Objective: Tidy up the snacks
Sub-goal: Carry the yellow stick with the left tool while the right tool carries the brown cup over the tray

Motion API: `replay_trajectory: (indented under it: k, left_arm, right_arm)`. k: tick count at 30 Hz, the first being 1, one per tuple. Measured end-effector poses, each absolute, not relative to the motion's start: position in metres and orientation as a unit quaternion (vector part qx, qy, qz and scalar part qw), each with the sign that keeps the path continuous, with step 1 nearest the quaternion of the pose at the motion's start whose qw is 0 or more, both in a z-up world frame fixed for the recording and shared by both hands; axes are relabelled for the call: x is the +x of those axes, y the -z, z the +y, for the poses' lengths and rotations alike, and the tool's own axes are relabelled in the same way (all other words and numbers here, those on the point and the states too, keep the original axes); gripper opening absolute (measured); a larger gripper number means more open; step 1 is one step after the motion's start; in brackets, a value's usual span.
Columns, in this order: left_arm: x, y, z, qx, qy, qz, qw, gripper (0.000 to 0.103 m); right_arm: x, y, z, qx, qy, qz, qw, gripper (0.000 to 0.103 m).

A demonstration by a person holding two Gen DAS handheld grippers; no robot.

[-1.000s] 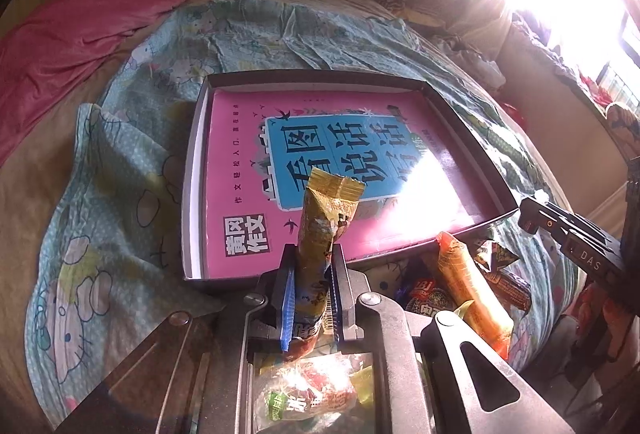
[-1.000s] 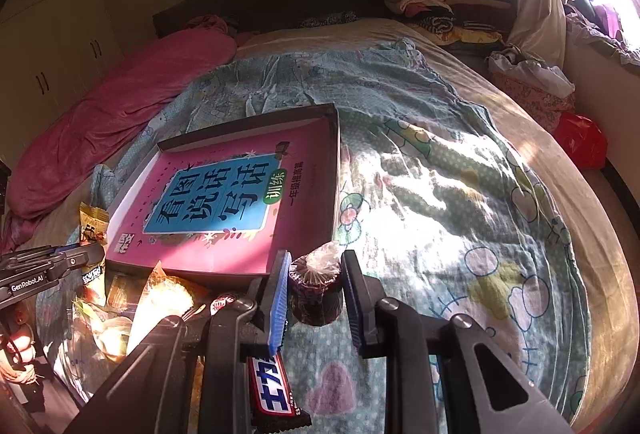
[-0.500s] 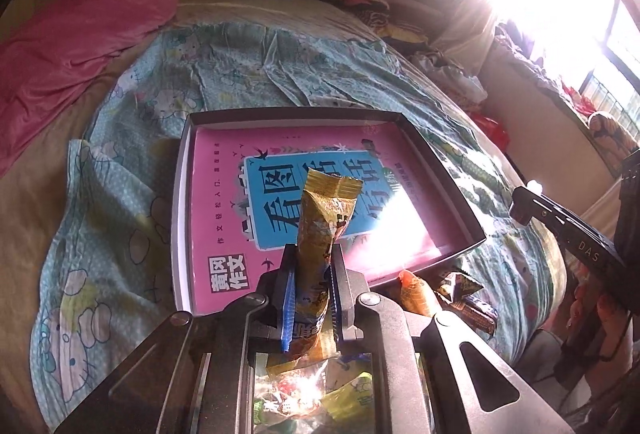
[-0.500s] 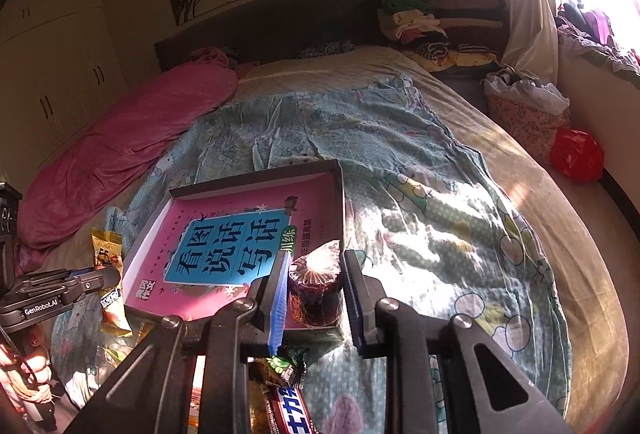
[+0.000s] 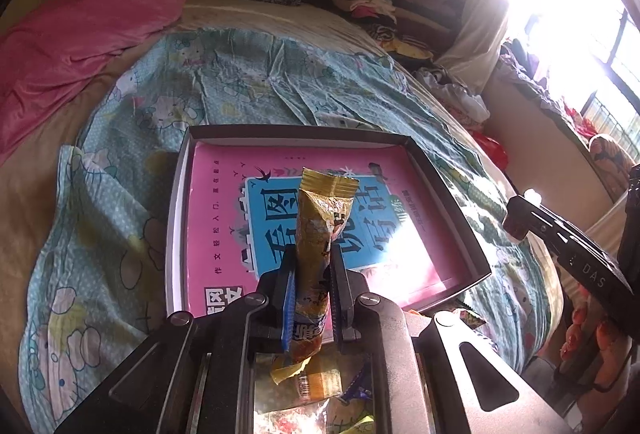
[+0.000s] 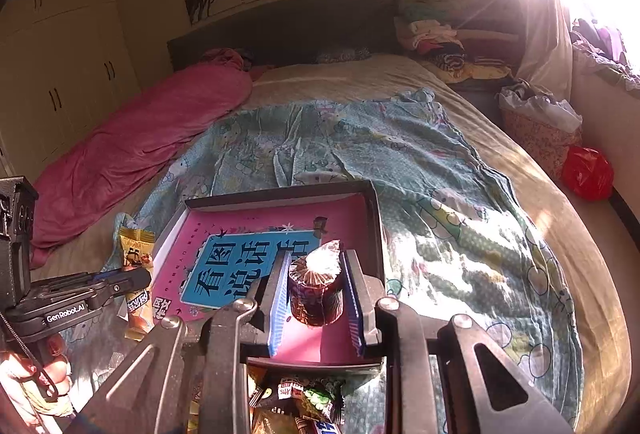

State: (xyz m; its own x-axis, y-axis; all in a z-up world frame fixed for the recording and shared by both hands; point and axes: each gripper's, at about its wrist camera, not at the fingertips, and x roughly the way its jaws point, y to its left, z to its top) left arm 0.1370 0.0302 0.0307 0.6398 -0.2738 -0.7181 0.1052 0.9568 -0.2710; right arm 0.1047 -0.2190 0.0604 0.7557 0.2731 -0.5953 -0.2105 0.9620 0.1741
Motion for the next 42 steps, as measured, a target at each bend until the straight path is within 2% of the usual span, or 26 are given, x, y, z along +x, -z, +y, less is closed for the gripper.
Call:
replay_trajectory:
  k: [10, 42]
  left_arm:
    - [0.150, -0.029, 0.037, -0.107, 0.101, 0.405, 0.903, 0.014]
    - [0.167, 0.006, 0.032, -0.080, 0.092, 0.437, 0.891, 0.014]
  right_arm:
    - [0.115, -0.058, -0.204, 0.047, -0.132, 0.328, 0.934, 0.026]
    - [0.128, -0.001, -0.203, 0.018, -0.102, 0.407, 0.907, 0.026]
